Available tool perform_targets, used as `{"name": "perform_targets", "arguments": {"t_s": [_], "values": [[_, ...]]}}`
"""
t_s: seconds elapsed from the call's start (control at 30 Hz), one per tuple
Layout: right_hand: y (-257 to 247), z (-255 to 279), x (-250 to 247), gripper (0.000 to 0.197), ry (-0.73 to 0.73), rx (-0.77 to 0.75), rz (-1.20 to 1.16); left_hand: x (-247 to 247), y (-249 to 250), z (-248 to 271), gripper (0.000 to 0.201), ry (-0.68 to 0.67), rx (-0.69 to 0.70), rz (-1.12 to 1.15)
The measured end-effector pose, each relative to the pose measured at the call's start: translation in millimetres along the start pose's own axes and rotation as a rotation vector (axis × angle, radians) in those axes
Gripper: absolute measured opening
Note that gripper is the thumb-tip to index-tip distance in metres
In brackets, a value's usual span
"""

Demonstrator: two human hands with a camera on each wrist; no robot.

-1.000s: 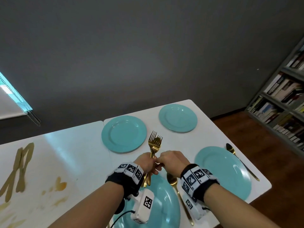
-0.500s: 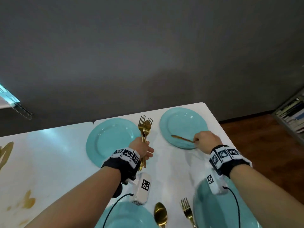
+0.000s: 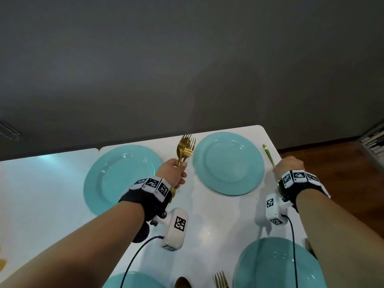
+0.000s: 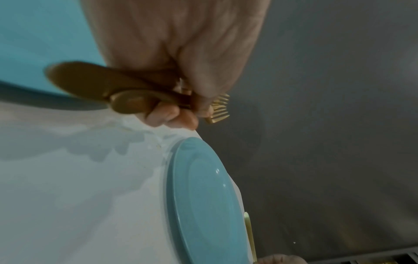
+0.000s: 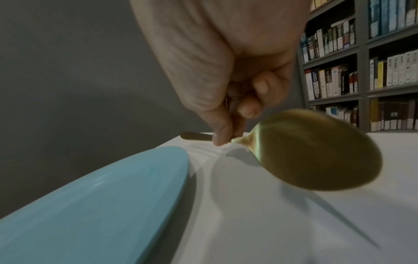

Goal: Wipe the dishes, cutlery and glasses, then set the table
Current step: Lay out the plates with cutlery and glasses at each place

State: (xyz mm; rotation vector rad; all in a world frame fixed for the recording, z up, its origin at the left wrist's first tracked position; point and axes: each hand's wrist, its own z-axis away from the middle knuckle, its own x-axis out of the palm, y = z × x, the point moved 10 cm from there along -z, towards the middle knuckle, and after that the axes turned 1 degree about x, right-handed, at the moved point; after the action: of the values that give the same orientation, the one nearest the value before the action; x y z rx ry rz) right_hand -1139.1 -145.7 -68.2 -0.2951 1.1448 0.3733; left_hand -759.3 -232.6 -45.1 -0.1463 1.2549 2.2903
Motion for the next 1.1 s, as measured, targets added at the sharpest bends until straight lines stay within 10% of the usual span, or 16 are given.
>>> {"name": "perform_targets", "arguments": {"t_s": [1.1], "values": [[-46, -42, 8, 0.037, -0.005, -0.056, -0.050, 5, -16, -9, 0.023, -0.031, -0.133, 0.151]]}}
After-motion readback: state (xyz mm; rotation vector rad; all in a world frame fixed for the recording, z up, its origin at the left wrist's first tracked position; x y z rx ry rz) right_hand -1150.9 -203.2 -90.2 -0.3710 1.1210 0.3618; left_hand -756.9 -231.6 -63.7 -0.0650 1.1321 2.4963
